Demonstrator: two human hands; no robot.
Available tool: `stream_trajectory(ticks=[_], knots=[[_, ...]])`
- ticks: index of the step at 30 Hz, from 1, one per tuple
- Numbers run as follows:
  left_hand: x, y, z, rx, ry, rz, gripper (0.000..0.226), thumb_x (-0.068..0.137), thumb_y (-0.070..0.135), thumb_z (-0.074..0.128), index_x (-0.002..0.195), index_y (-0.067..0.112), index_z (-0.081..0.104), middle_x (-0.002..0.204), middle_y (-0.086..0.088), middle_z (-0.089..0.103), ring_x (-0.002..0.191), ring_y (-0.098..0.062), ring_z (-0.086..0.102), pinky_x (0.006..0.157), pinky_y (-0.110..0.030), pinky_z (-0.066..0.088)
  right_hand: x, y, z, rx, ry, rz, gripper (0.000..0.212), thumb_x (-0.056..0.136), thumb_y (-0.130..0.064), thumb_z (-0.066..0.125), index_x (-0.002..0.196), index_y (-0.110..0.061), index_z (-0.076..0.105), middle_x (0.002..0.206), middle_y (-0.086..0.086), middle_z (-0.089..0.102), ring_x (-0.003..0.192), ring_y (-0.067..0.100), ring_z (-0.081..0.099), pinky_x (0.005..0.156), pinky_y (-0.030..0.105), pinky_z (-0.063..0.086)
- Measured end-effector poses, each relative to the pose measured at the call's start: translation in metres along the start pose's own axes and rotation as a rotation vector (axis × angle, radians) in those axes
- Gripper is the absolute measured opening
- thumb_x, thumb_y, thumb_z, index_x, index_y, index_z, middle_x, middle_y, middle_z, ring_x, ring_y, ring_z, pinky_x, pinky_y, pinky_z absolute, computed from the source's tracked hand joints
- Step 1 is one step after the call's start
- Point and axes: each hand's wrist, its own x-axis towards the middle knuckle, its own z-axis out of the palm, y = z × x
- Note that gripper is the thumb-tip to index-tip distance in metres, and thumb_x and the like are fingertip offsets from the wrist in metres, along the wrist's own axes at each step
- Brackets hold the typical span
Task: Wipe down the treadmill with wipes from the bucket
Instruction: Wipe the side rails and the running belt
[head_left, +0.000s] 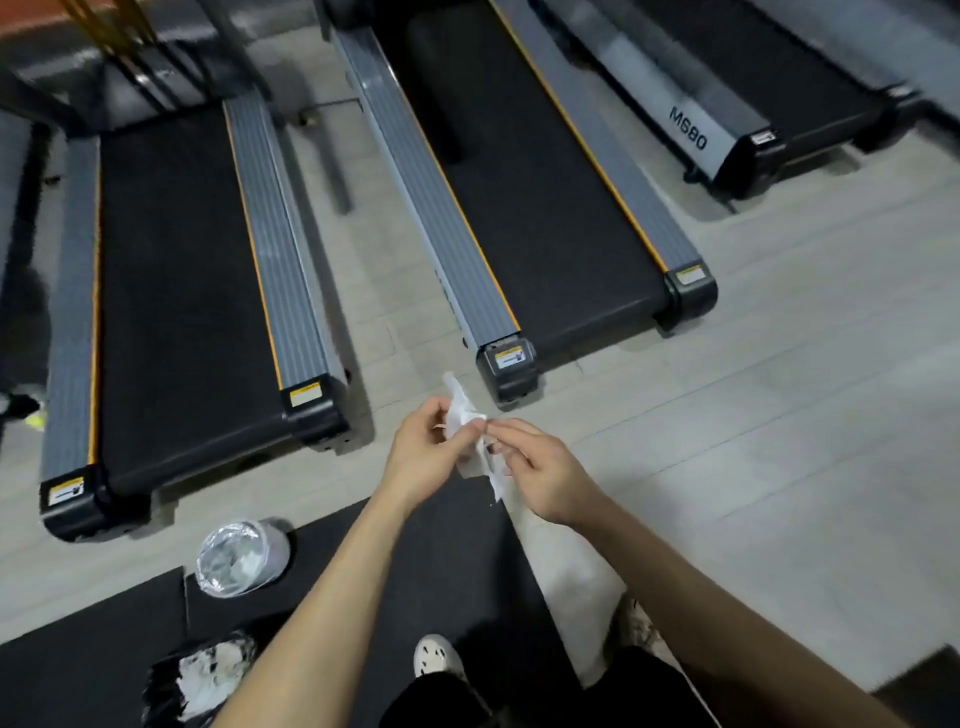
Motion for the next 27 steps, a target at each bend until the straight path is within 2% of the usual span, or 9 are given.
stream_trajectory(ticks=[4, 6, 9, 11, 13, 16, 21, 24, 27], knots=[[0.031, 0.058, 0.084, 0.032, -0.09, 0.025, 0.019, 0.087, 0.034, 0.067, 0.097, 0.019, 0.074, 0.096, -0.006, 0.078, 0.088, -0.025, 0.073, 0.091, -0.051, 0.058, -0.013, 0.052, -0.106, 0.086, 0.196, 0.106, 0.033, 0.104, -0.011, 0.057, 0.126, -0.027, 0.074, 0.123, -0.013, 0.07, 0.11, 0.01, 0.07, 0.096, 0.042, 0.06], [0.043, 0.093, 0.13, 0.034, -0.164, 0.04, 0.018, 0.087, 0.029, 0.064, 0.095, 0.016, 0.072, 0.09, -0.001, 0.073, 0.086, -0.016, 0.065, 0.086, -0.041, 0.052, -0.017, 0.074, -0.161, 0.092, 0.279, 0.169, 0.037, 0.104, -0.019, 0.066, 0.138, -0.032, 0.063, 0.13, -0.015, 0.064, 0.117, 0.002, 0.064, 0.101, 0.037, 0.059], [0.063, 0.135, 0.19, 0.09, -0.283, 0.051, 0.014, 0.087, 0.022, 0.059, 0.093, 0.014, 0.069, 0.086, 0.001, 0.066, 0.085, -0.015, 0.059, 0.083, -0.039, 0.047, -0.016, 0.09, -0.238, 0.252, 0.182, 0.26, 0.06, 0.102, -0.035, 0.071, 0.157, -0.03, 0.048, 0.146, -0.014, 0.059, 0.134, 0.0, 0.056, 0.111, 0.028, 0.048], [0.08, 0.162, 0.23, 0.114, -0.349, 0.051, 0.016, 0.091, 0.019, 0.056, 0.097, 0.008, 0.066, 0.086, -0.001, 0.063, 0.085, -0.017, 0.057, 0.083, -0.041, 0.046, -0.009, 0.097, -0.29, 0.308, 0.092, 0.262, 0.046, 0.1, -0.034, 0.074, 0.144, -0.025, 0.063, 0.13, -0.007, 0.073, 0.122, 0.01, 0.068, 0.102, 0.032, 0.056], [0.095, 0.187, 0.256, 0.081, -0.354, 0.027, 0.013, 0.102, 0.012, 0.054, 0.097, 0.004, 0.062, 0.081, 0.001, 0.063, 0.079, -0.016, 0.059, 0.077, -0.031, 0.05, 0.004, 0.106, -0.328, 0.298, 0.117, 0.266, 0.022, 0.098, -0.031, 0.076, 0.114, -0.017, 0.075, 0.107, 0.005, 0.079, 0.104, 0.027, 0.076, 0.09, 0.047, 0.061], [0.12, 0.218, 0.281, 0.019, -0.328, 0.0, 0.018, 0.11, 0.017, 0.058, 0.096, 0.006, 0.057, 0.072, 0.004, 0.062, 0.062, -0.009, 0.061, 0.058, -0.015, 0.047, 0.032, 0.119, -0.371, 0.289, 0.214, 0.293, 0.027, 0.087, -0.043, 0.078, 0.091, -0.017, 0.073, 0.092, 0.013, 0.075, 0.089, 0.036, 0.074, 0.08, 0.055, 0.059], [0.205, 0.25, 0.314, 0.064, -0.182, 0.107, 0.007, 0.104, 0.011, 0.067, 0.103, 0.005, 0.069, 0.088, -0.007, 0.079, 0.075, -0.014, 0.075, 0.065, -0.02, 0.055, 0.095, 0.141, -0.441, 0.197, 0.238, 0.278, 0.043, 0.087, -0.04, 0.083, 0.067, -0.016, 0.053, 0.062, 0.004, 0.048, 0.06, 0.015, 0.044, 0.059, 0.033, 0.034], [0.272, 0.271, 0.345, 0.064, -0.161, 0.111, 0.007, 0.102, 0.019, 0.071, 0.098, 0.014, 0.073, 0.089, -0.007, 0.08, 0.084, -0.03, 0.078, 0.076, -0.046, 0.064, 0.139, 0.165, -0.494, 0.079, 0.238, 0.261, 0.047, 0.092, -0.045, 0.074, 0.072, -0.007, 0.054, 0.065, 0.009, 0.054, 0.06, 0.023, 0.049, 0.06, 0.034, 0.038], [0.34, 0.304, 0.379, 0.049, -0.18, 0.094, 0.023, 0.09, 0.038, 0.082, 0.09, 0.018, 0.072, 0.084, -0.013, 0.078, 0.076, -0.029, 0.074, 0.081, -0.064, 0.062, 0.176, 0.185, -0.555, -0.03, 0.304, 0.23, 0.044, 0.1, -0.036, 0.064, 0.073, -0.003, 0.052, 0.063, 0.006, 0.053, 0.061, 0.024, 0.05, 0.059, 0.039, 0.041]])
